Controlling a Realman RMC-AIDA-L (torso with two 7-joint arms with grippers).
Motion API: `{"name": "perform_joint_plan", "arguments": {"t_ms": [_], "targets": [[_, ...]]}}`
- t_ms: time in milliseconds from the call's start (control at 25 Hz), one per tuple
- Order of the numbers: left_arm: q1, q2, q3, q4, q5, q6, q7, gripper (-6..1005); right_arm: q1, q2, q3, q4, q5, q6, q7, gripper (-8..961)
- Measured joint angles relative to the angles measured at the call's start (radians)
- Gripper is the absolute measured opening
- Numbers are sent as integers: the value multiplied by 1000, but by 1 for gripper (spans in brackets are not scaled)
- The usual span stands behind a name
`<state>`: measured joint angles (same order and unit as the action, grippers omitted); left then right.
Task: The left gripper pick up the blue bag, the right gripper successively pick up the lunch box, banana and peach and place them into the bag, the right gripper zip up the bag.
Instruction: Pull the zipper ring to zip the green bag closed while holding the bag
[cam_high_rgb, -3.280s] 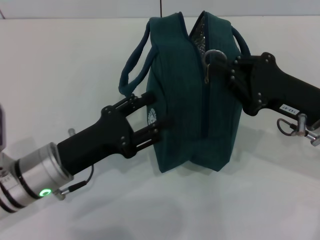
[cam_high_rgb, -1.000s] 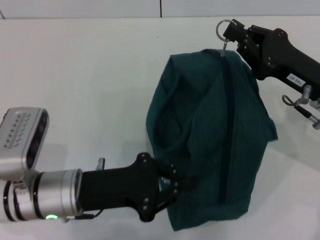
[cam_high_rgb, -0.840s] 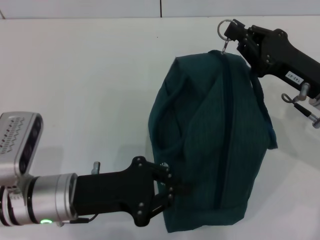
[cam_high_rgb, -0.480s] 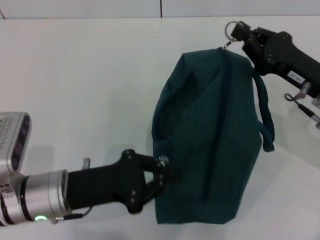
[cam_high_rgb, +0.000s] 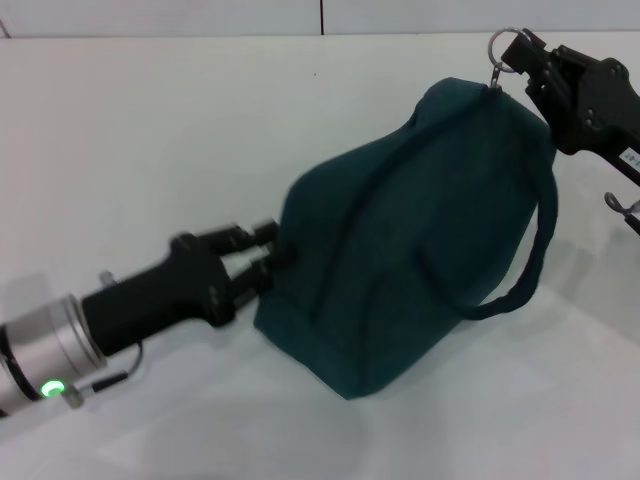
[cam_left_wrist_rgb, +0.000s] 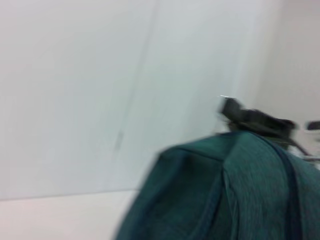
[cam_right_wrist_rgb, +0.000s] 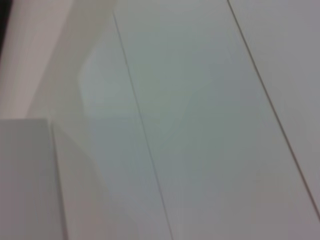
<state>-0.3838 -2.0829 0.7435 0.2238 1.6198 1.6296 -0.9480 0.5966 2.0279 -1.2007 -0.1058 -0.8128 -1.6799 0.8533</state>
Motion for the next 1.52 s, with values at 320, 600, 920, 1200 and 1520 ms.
{"name": "perform_joint_plan", "arguments": {"t_ms": [320,600,920,1200,1520], "targets": [[17,-5,-202,6,-30,-15,-16,410,11,0,-4,4,-3,8,22,20],[-12,1,-43,271,10,64,-336,514,13,0,-4,21,-5,15,27,21],[-84,0,92,712,7,149,-782,626,16,0,-3,24,-7,36,27,21],[-139,-4,341,1078,157,1,-1117,866,16,0,-3,25,-7,47,27,22],[-161,-7,675,1382,442,-202,-1413,856,15,0,-3,25,-7,50,27,22]]}}
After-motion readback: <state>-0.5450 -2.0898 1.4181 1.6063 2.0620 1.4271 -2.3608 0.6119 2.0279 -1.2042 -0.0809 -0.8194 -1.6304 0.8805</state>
